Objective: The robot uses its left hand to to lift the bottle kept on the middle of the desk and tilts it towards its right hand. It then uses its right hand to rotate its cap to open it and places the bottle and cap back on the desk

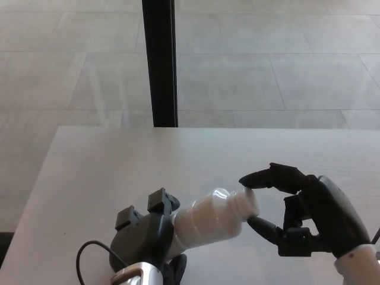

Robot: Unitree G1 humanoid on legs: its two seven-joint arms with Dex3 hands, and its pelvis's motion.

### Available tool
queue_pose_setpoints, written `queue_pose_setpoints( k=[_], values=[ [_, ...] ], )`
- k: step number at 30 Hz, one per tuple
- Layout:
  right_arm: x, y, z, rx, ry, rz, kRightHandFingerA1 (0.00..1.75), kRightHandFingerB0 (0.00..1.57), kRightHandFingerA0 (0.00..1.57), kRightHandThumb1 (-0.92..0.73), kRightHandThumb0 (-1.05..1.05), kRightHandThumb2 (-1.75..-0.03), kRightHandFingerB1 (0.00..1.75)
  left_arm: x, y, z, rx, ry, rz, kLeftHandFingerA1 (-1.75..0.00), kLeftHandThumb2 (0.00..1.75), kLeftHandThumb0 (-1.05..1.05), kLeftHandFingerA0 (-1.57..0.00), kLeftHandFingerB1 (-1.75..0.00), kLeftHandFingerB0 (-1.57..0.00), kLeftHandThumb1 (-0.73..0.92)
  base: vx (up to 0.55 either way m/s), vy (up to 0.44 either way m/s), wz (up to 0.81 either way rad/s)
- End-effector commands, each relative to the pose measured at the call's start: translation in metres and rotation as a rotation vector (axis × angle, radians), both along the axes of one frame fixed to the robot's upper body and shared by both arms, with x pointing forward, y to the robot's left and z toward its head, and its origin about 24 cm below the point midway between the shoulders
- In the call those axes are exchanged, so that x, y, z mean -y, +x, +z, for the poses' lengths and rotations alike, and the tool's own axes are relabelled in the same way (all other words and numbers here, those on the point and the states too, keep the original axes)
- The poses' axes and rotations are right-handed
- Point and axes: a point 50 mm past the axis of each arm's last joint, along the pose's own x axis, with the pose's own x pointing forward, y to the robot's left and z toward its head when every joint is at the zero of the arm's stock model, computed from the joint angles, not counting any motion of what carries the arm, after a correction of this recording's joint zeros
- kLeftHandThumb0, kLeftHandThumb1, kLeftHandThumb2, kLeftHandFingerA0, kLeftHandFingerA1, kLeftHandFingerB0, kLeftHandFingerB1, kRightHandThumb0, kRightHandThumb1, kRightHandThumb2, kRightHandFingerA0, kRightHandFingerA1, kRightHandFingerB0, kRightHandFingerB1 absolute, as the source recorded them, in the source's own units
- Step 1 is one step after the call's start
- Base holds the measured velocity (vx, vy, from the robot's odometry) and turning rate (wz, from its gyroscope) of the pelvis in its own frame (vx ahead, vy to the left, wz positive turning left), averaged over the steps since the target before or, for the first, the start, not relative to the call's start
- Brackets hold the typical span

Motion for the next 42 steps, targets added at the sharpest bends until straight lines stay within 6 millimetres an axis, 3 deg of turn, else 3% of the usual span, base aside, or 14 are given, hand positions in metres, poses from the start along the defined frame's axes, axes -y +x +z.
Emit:
queue_pose_setpoints(
  k=[1,4,10,11,12,13,25,26,28,32,34,36,37,42],
  values=[
    [0.001,-0.002,-0.003,0.027,-0.066,0.023,1.62,0.99,1.09,-0.58,-0.48,-0.74,0.80,-0.001,-0.005,-0.014,-0.090,-0.011,-0.003,-1.61,1.34,0.17,-0.91,-1.27,-0.84,0.42,0.00,0.000,0.00],
    [0.001,-0.002,-0.004,0.027,-0.079,0.034,1.68,0.98,1.15,-0.56,-0.44,-0.87,1.00,-0.001,-0.005,-0.015,-0.080,0.005,-0.005,-1.59,1.35,0.18,-0.91,-1.23,-0.85,0.40,0.00,0.000,0.00],
    [0.001,-0.003,-0.005,0.031,-0.101,0.076,1.69,0.96,1.09,-0.57,-0.41,-0.90,1.10,0.000,-0.006,-0.016,-0.076,-0.012,0.000,-1.60,1.35,0.19,-0.93,-1.25,-0.86,0.40,0.00,0.000,0.00],
    [0.001,-0.003,-0.006,0.034,-0.112,0.079,1.69,0.97,1.09,-0.56,-0.40,-0.93,1.12,0.000,-0.007,-0.016,-0.070,-0.013,-0.005,-1.31,1.24,0.24,-1.15,-1.11,-0.98,0.45,0.00,0.000,0.00],
    [0.001,-0.004,-0.007,0.031,-0.111,0.077,1.69,0.97,1.09,-0.56,-0.40,-0.93,1.12,0.000,-0.007,-0.017,-0.073,-0.012,-0.008,-1.31,1.24,0.24,-1.15,-1.11,-0.98,0.45,0.00,0.000,0.00],
    [0.001,-0.004,-0.007,0.034,-0.113,0.080,1.67,0.97,1.09,-0.56,-0.40,-0.95,1.10,0.000,-0.007,-0.016,-0.074,-0.008,-0.006,-1.60,1.36,0.19,-0.95,-1.22,-0.87,0.39,0.00,0.000,0.00],
    [-0.002,-0.008,-0.008,0.132,-0.087,0.154,1.64,0.97,1.15,-0.55,-0.39,-0.91,1.03,0.000,-0.010,-0.019,-0.083,-0.029,0.022,-1.59,1.32,0.12,-0.90,-1.25,-0.82,0.43,0.00,0.000,0.00],
    [-0.003,-0.008,-0.007,0.181,-0.061,0.147,1.65,0.92,1.11,-0.55,-0.39,-0.85,0.91,0.000,-0.010,-0.020,-0.067,-0.025,0.019,-1.59,1.32,0.13,-0.92,-1.22,-0.84,0.43,0.00,0.000,0.00],
    [-0.003,-0.008,-0.006,0.207,-0.053,0.135,1.67,0.90,1.11,-0.56,-0.42,-0.83,0.89,0.000,-0.010,-0.020,-0.059,-0.038,0.014,-1.60,1.33,0.15,-0.93,-1.23,-0.85,0.42,0.00,0.000,0.00],
    [-0.006,-0.008,-0.001,0.367,-0.012,0.052,1.61,0.90,1.08,-0.52,-0.37,-0.99,0.96,0.001,-0.011,-0.020,-0.079,-0.024,-0.002,-1.65,1.35,0.17,-0.93,-1.29,-0.85,0.41,0.00,0.000,0.00],
    [-0.007,-0.008,0.003,0.445,-0.004,0.035,1.68,0.88,1.04,-0.52,-0.33,-1.02,0.97,0.001,-0.011,-0.020,-0.079,-0.013,-0.007,-1.62,1.34,0.16,-0.94,-1.26,-0.86,0.42,0.00,0.000,0.00],
    [-0.007,-0.009,0.005,0.486,-0.001,0.027,1.65,0.85,1.00,-0.57,-0.34,-0.96,0.97,0.002,-0.012,-0.022,-0.073,-0.005,-0.014,-1.60,1.28,0.15,-0.92,-1.18,-0.84,0.46,0.00,0.000,0.00],
    [-0.005,-0.010,0.007,0.558,-0.013,0.024,1.55,0.82,0.98,-0.60,-0.35,-0.91,0.95,0.003,-0.013,-0.023,-0.082,-0.003,-0.020,-1.61,1.29,0.16,-0.93,-1.21,-0.82,0.46,0.00,0.000,0.00],
    [-0.004,-0.009,0.012,0.638,-0.029,0.058,1.68,0.78,0.94,-0.68,-0.38,-0.79,1.01,0.003,-0.014,-0.024,-0.096,-0.012,0.005,-1.62,1.28,0.13,-0.90,-1.25,-0.82,0.48,0.00,0.000,0.00]
  ],
)
